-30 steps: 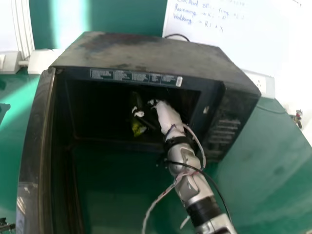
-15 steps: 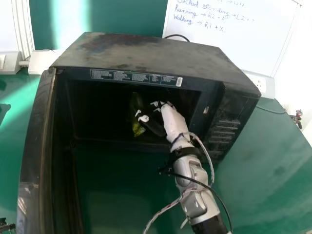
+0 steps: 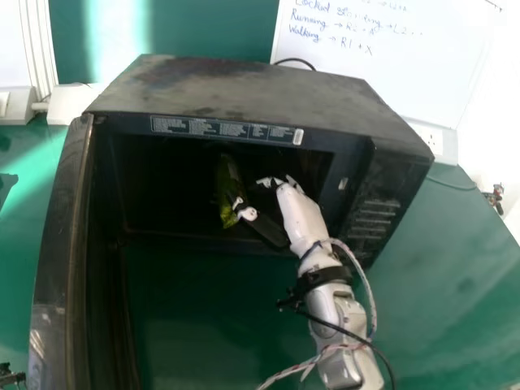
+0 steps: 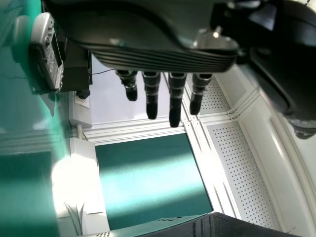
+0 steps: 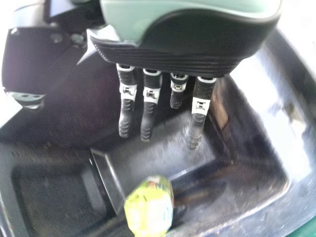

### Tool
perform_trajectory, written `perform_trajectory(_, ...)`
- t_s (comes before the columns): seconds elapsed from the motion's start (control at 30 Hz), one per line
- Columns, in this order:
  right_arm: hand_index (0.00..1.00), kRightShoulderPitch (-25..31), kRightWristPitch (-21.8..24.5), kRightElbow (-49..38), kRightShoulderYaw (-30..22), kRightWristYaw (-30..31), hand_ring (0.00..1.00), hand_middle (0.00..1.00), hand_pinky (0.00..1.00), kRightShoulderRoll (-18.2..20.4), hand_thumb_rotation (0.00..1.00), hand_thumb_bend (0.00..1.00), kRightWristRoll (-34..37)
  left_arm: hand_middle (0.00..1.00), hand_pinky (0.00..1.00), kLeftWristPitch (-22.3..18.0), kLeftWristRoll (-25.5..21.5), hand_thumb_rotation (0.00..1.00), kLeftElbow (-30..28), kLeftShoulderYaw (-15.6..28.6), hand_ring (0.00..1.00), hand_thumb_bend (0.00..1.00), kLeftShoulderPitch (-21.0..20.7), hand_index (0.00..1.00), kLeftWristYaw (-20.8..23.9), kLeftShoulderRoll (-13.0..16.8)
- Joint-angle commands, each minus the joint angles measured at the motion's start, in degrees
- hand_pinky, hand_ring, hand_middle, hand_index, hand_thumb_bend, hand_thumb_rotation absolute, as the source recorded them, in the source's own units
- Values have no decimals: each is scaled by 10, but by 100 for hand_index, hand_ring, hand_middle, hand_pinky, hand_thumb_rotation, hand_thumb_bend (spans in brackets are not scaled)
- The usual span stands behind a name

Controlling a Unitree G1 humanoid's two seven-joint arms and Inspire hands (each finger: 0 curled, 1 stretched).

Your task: Put biscuit inside oven

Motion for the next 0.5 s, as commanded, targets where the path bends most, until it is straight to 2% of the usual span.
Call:
perform_trajectory(0.0, 71, 24, -7, -27, -11, 10, 68, 71, 59, -10, 57, 89, -2, 90, 98, -5, -3, 100, 5, 3, 93, 94, 2, 98, 0, 7)
perform_trajectory(0.03, 71, 32, -9, -35, -14, 12, 67, 69, 60, -13, 58, 89, 0, 90, 99, -6, -4, 100, 7, 4, 93, 93, 1, 97, 0, 8)
perform_trajectory(0.1, 71, 46, -16, -49, -22, 13, 55, 59, 48, -19, 58, 89, 2, 90, 98, -6, -6, 100, 10, 6, 93, 93, 0, 97, 1, 9)
perform_trajectory(0.17, 70, 60, -25, -62, -29, 12, 56, 61, 49, -25, 59, 89, 2, 90, 98, -4, -6, 100, 10, 7, 92, 93, -1, 98, 3, 9)
perform_trajectory(0.3, 70, 85, -33, -87, -42, 20, 66, 68, 57, -34, 61, 90, 1, 90, 98, -6, -6, 100, 14, 8, 92, 93, -4, 97, 2, 12)
perform_trajectory(0.47, 71, 119, -49, -114, -59, 28, 61, 66, 50, -43, 62, 88, 9, 90, 99, -4, -5, 100, 17, 9, 93, 93, -7, 98, 4, 15)
